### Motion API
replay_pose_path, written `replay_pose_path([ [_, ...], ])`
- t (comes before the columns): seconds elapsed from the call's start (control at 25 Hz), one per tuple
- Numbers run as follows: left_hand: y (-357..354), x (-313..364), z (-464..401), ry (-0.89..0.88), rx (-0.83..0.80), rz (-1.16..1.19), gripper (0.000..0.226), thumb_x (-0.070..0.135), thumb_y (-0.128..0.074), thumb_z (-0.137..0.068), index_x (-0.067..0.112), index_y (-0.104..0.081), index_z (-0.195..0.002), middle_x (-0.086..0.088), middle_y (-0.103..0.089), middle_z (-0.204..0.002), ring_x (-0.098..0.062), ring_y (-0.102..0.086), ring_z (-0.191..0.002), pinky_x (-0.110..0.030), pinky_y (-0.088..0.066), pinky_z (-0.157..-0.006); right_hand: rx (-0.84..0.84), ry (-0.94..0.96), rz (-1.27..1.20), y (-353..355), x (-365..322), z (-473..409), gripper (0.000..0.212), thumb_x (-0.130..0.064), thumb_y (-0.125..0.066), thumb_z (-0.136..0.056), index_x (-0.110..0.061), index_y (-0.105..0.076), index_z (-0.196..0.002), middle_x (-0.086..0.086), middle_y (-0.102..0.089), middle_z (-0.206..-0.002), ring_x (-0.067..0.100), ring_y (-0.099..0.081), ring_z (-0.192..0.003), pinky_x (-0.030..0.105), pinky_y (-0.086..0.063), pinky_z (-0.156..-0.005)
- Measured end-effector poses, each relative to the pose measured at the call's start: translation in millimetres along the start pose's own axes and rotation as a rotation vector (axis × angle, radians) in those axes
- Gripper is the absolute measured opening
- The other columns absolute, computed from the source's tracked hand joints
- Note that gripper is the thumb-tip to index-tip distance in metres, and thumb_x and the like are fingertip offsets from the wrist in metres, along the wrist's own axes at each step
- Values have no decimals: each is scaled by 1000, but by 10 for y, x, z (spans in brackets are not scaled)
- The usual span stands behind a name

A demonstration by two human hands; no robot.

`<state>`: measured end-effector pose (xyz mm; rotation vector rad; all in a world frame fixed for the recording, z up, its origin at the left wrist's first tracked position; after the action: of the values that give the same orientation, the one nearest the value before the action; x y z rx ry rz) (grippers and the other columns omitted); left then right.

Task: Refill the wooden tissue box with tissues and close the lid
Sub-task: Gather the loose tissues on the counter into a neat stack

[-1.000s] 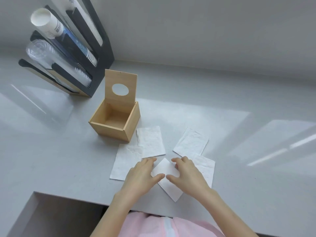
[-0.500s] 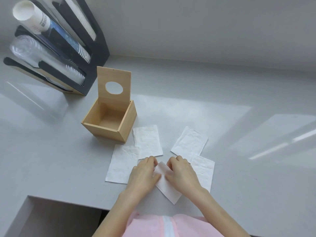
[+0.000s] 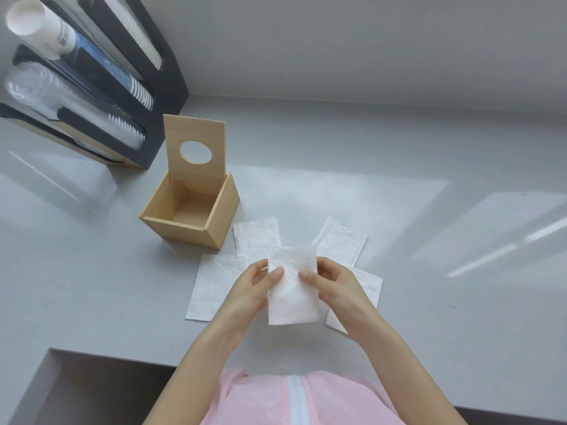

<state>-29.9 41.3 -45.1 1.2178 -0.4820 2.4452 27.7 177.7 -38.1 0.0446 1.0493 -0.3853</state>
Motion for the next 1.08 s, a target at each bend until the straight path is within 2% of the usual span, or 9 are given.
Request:
replay_pose_path([
  [0.08,-65,3,24,24,-105,14,30,24,-51,-91,12,-61,-116,-7,-70,-112,-19,-66,-99,-25,-54,-77,3,-6,-31,12,31,4,18,-8,-60,-87,-9,-66,-104,14,-69,-112,28,-65,-104,42,-49,-96],
  [0.2,-102,-28,29,41,-99,-2,22,20,-51,-92,15,-67,-106,-3,-73,-99,-12,-70,-85,-21,-54,-69,14,-12,0,21,77,23,13,-9,-60,-86,-14,-65,-98,9,-69,-102,23,-65,-97,39,-50,-92],
  [0.36,-106,-66,9,53,-66,-4,22,16,-49,-93,15,-66,-106,-4,-72,-99,-14,-68,-84,-23,-54,-70,85,42,199,185,13,40,8,-17,-56,-90,-23,-61,-88,-3,-62,-86,-2,-61,-67,7,-47,-61],
  [0.44,-94,-56,-3,55,-44,19,21,16,-48,-93,17,-65,-105,-1,-71,-96,-12,-67,-80,-20,-54,-65,233,109,460,429,-59,45,6,-19,-57,-89,-24,-60,-91,-4,-60,-87,2,-58,-67,4,-42,-59],
  [0.48,-93,-55,-7,59,-37,30,21,15,-48,-94,17,-64,-106,0,-71,-96,-12,-66,-79,-20,-54,-64,285,123,624,546,-81,57,11,-21,-58,-88,-23,-59,-99,-4,-59,-93,6,-57,-74,6,-42,-65],
  [0.6,-112,-66,-16,72,-35,23,23,16,-42,-96,21,-61,-108,3,-69,-95,-12,-65,-81,-22,-52,-63,321,62,988,761,-56,60,36,-26,-59,-86,-20,-51,-121,2,-52,-117,17,-52,-105,30,-43,-87],
  [0.68,-126,-74,-15,81,-33,25,25,15,-38,-97,24,-59,-106,4,-69,-95,-12,-65,-83,-24,-53,-64,324,14,1117,793,-38,47,45,-29,-59,-85,-19,-47,-127,5,-46,-125,22,-41,-119,34,-40,-92],
  [0.88,-136,-49,-1,91,-49,31,26,16,-37,-98,26,-60,-105,6,-69,-93,-14,-65,-84,-28,-52,-68,298,-85,1210,762,11,-9,43,-25,-58,-84,-14,-44,-122,9,-40,-127,27,-36,-121,35,-37,-94],
  [1.08,-133,-55,-1,91,-68,17,22,19,-41,-97,24,-62,-102,3,-69,-95,-13,-64,-83,-26,-51,-64,251,-142,1117,826,42,-42,25,-26,-58,-83,-12,-55,-104,2,-49,-98,26,-47,-110,30,-36,-78],
])
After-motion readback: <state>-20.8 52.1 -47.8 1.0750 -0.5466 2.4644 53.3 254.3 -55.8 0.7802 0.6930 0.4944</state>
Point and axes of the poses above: each hand's wrist, its own z-axis away from the middle knuckle, its own y-axis out of the back of the hand, x = y × z, the point moved 4 cm from there along -z, towards the middle knuckle
